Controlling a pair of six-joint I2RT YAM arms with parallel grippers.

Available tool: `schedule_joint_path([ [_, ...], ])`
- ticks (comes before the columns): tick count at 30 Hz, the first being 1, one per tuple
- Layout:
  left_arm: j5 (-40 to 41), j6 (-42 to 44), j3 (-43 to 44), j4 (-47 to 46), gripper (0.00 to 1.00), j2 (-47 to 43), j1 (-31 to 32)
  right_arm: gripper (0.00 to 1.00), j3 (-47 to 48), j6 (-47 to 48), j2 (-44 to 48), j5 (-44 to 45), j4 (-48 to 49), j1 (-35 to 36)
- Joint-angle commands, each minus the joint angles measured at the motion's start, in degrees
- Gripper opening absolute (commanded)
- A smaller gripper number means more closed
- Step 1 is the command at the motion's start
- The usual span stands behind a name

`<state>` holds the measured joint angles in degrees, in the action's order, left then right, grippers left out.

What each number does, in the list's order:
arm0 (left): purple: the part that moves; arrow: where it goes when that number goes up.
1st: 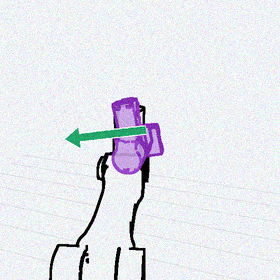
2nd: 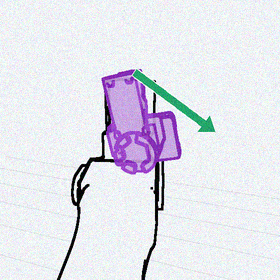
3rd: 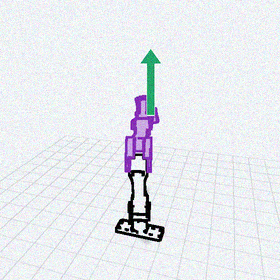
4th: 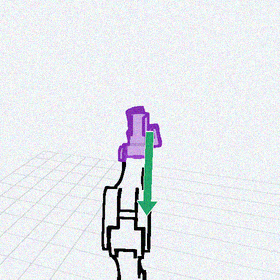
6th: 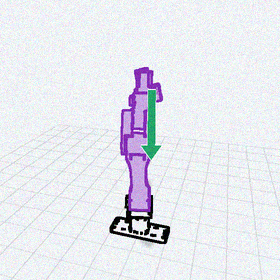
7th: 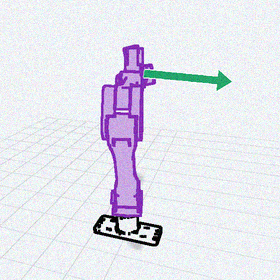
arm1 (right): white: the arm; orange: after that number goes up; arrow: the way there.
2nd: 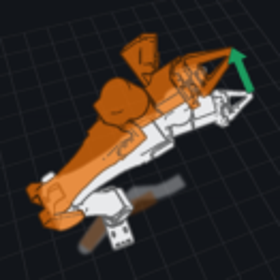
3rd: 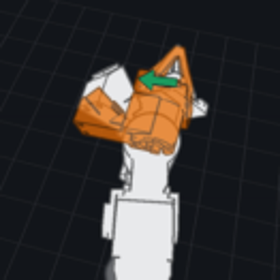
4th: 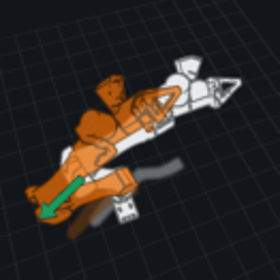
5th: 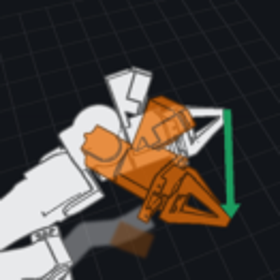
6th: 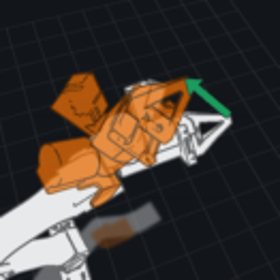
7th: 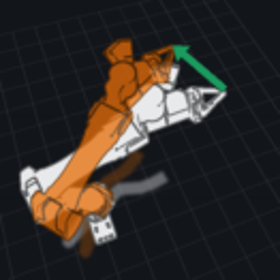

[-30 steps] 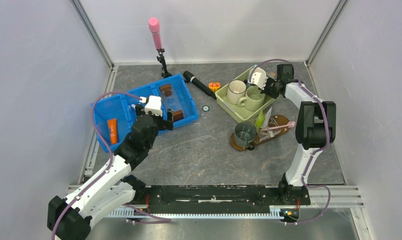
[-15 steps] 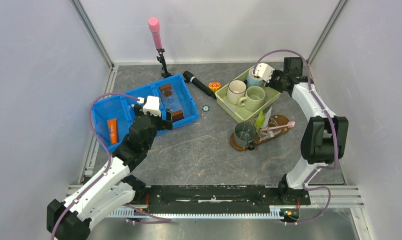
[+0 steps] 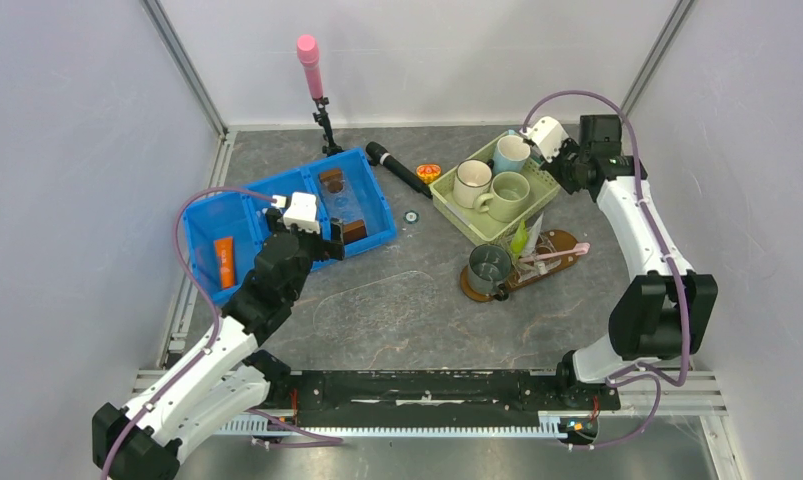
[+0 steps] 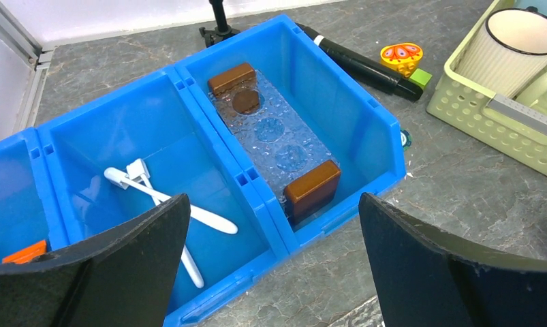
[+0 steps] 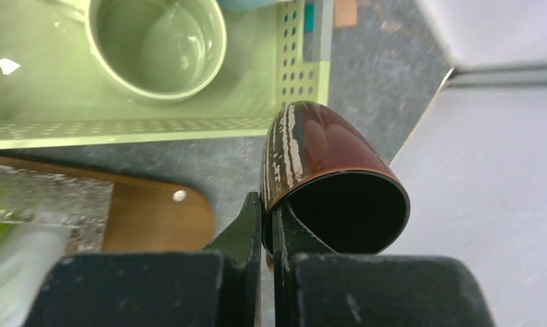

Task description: Prepare toiletry sets of a toothbrush and toothpaste on the tray

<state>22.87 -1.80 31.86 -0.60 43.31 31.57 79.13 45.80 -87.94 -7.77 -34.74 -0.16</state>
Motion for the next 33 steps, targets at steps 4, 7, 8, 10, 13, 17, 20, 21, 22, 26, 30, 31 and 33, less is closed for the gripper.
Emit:
schedule_joint_path([
  [4,-1.52,0.7,0.08,-2.87,1.0,-1.05,-0.28,0.0,0.28,-12.72,5.24,3.77,-6.86,-0.19],
  [7,-2.2,0.39,0.02,-2.84,1.0,-1.23,-0.28,0.0,-0.85,-14.08,6.01,4.29,-8.78,-0.14],
  [8,-2.42,0.24,-0.03,-2.85,1.0,-1.16,-0.2,0.0,-1.29,-14.15,6.11,4.65,-9.3,-0.16],
  [10,-2.74,0.13,-0.02,-2.83,1.0,-1.26,-0.2,0.0,-2.9,-14.43,6.98,5.9,-9.31,-0.17],
  [13,-2.66,-0.04,-0.16,-2.83,1.0,-1.52,-0.04,0.0,-4.91,-14.76,7.73,7.02,-9.46,-0.17],
  [17,-2.83,-0.22,-0.13,-2.76,1.0,-1.86,0.32,0.0,-5.06,-15.34,6.24,6.32,-11.93,-0.18],
  [20,-2.77,-0.13,-0.19,-2.91,1.0,-2.16,0.66,0.0,-4.94,-15.73,4.84,5.95,-13.39,-0.19],
  [21,-2.68,-0.05,-0.25,-2.9,1.0,-2.21,0.77,0.0,-5.17,-15.57,4.86,5.4,-13.42,-0.14],
  [22,-2.66,-0.04,-0.25,-2.9,1.0,-2.23,0.86,0.0,-5.57,-15.39,4.89,5.06,-13.41,-0.18],
  [26,-2.66,0.05,-0.37,-3.09,1.0,-2.52,1.37,0.0,-6.52,-14.66,4.23,5.64,-14.1,-0.17],
  [30,-2.57,0.2,-0.32,-3.02,1.0,-2.83,1.91,0.0,-7.18,-13.83,3.22,3.72,-14.92,-0.14],
  [31,-2.51,0.22,-0.38,-3.02,1.0,-2.92,1.99,0.0,-7.42,-13.1,3.12,3.22,-15.36,-0.16],
  [33,-2.57,0.31,-0.45,-3.01,1.0,-3.04,2.24,0.0,-7.69,-12.52,3.05,3.02,-15.44,-0.12],
])
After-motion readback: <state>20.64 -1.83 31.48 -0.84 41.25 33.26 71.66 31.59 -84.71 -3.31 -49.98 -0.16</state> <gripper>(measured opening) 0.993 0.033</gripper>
